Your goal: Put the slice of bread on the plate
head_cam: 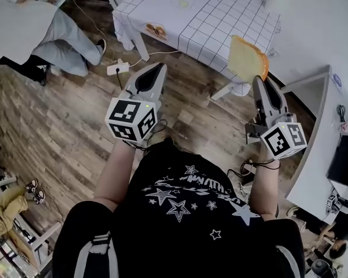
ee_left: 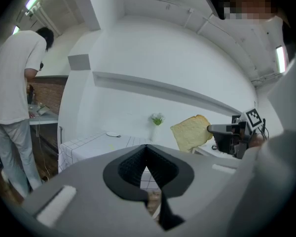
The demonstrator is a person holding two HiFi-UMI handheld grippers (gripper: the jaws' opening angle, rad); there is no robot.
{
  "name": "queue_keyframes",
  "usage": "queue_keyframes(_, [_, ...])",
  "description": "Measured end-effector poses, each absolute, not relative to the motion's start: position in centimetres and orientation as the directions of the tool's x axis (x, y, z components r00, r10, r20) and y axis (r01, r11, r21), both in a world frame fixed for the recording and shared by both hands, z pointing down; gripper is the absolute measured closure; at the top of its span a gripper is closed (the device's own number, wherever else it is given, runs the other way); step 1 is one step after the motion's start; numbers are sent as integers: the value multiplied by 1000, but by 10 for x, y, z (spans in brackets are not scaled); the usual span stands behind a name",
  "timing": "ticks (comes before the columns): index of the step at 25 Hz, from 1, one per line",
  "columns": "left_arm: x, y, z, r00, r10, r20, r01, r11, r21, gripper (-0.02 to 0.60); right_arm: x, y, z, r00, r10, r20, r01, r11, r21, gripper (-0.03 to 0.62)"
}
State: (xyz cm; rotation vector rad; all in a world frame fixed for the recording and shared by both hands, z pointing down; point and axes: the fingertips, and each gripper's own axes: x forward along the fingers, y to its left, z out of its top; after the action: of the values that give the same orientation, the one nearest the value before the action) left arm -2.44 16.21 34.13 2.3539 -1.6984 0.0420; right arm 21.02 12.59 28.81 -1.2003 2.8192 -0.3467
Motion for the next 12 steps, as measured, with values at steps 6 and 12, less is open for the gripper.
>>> queue_keyframes(6, [-79,149,351,329,-929,172,-936,-297,187,574,161,113,304,-661,-743,105,-745,634,-205,505])
queue_keyframes(12, [-110,138,366,324,-927,189,-933,-280,226,574,127,109,318,-673,-723,155,-738,642,-209,505])
